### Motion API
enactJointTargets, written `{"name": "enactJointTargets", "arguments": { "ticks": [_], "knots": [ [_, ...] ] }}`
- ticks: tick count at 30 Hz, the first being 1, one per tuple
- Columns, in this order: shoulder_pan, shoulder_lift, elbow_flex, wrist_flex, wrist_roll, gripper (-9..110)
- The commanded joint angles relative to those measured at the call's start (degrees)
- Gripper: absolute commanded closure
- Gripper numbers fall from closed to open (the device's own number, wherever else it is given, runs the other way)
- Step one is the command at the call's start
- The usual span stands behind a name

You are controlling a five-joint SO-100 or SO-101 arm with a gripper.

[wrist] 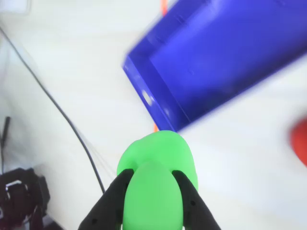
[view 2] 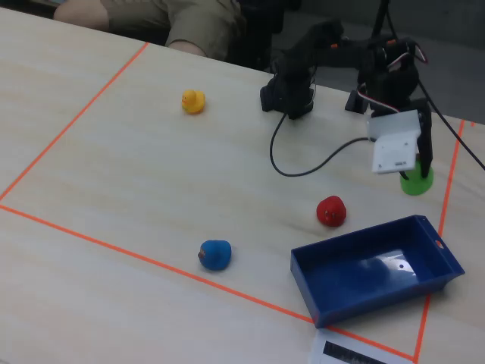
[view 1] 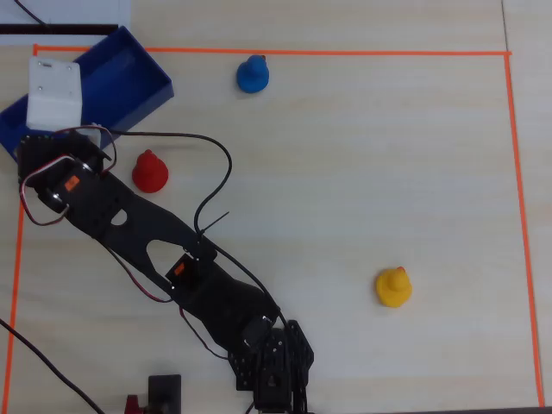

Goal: Grasp green duck and put it into box.

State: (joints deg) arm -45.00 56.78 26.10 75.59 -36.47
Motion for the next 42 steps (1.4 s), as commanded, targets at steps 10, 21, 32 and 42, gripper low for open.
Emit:
{"name": "enactJointTargets", "arguments": {
  "ticks": [10,21,32,42],
  "knots": [
    [5.4,-7.7,3.2,-31.8,-12.7,102],
    [12.8,-8.9,8.3,-33.7,-24.1,99],
    [15.0,-8.5,1.9,-17.1,-21.6,71],
    [15.2,19.1,2.5,-12.3,-16.5,101]
  ]
}}
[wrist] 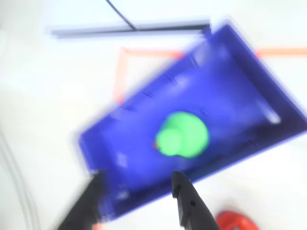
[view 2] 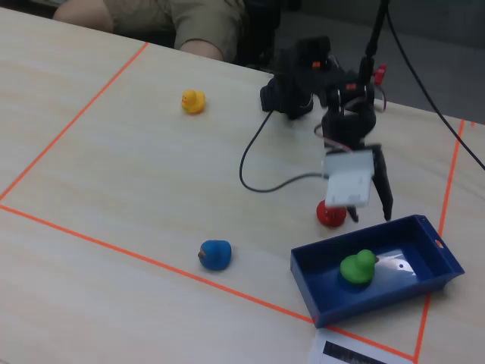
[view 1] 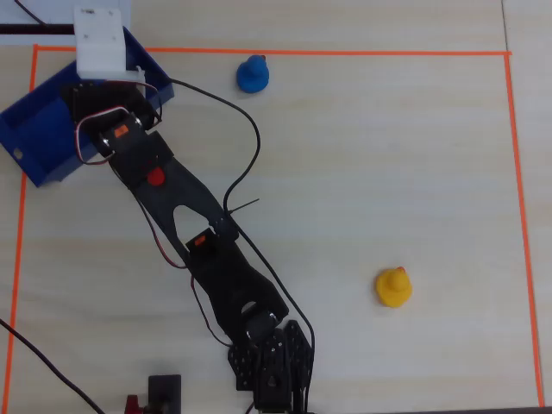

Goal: Grasp green duck and put it into box.

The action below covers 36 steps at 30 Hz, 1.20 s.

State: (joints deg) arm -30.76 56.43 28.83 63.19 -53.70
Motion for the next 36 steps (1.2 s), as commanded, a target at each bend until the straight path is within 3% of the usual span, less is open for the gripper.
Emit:
{"name": "enactJointTargets", "arguments": {
  "ticks": [1,10,17,24,30,36],
  "knots": [
    [1.1,24.5,1.8,0.1,0.1,101],
    [9.8,68.3,41.9,-9.4,-16.6,101],
    [19.3,105.5,90.5,-36.6,-30.3,101],
    [21.2,125.2,118.7,-31.4,-29.1,101],
    [23.0,133.2,138.3,-26.8,-26.5,101],
    [22.4,133.2,147.6,-18.3,-23.4,101]
  ]
}}
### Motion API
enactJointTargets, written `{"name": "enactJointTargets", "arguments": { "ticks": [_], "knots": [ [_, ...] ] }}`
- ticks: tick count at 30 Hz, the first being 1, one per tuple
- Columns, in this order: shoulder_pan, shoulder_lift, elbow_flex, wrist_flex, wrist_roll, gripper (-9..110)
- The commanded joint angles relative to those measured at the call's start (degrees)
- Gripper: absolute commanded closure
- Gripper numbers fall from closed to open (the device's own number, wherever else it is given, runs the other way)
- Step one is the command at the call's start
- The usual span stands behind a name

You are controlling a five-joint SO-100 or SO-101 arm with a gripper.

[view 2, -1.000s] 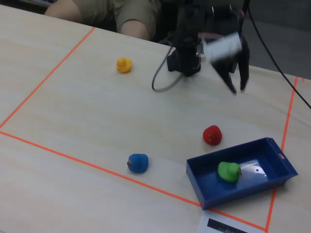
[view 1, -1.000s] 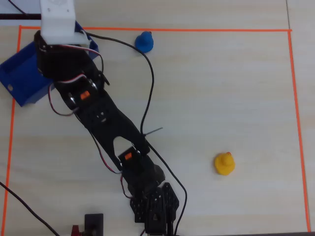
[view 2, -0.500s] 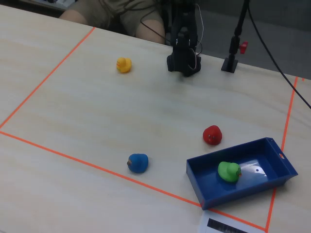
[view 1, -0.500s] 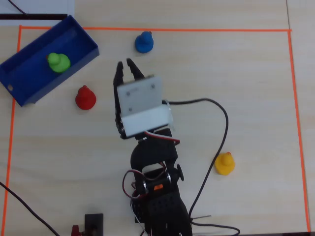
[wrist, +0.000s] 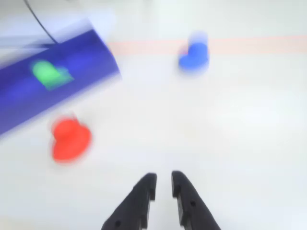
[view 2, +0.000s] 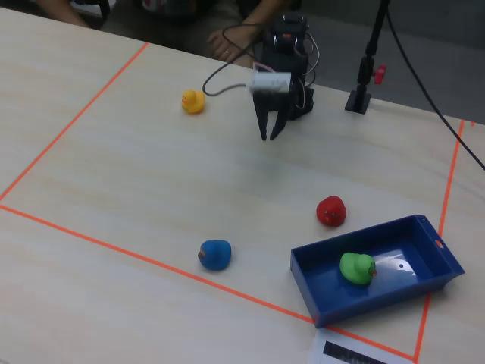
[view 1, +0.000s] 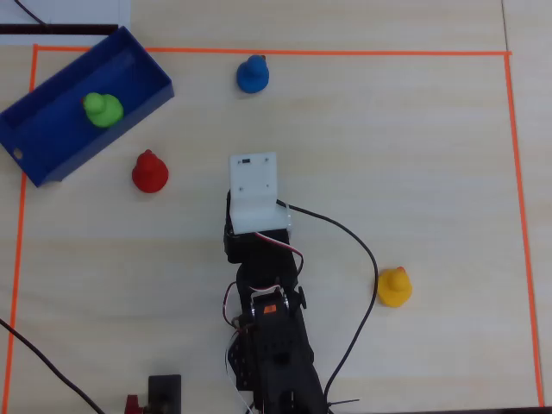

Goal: Grasp green duck and put it into box.

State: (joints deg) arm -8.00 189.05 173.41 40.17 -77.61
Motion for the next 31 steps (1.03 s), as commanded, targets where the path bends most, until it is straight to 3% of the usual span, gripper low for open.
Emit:
{"name": "enactJointTargets", "arguments": {
  "ticks": [1,9,13,15,31],
  "knots": [
    [-1.0,0.5,4.5,7.2,0.4,101],
    [-3.5,0.6,4.8,34.4,-0.6,101],
    [-2.1,0.6,4.8,35.2,0.3,101],
    [-1.4,0.6,4.8,35.2,0.3,95],
    [-1.2,0.6,4.8,35.2,0.3,95]
  ]
}}
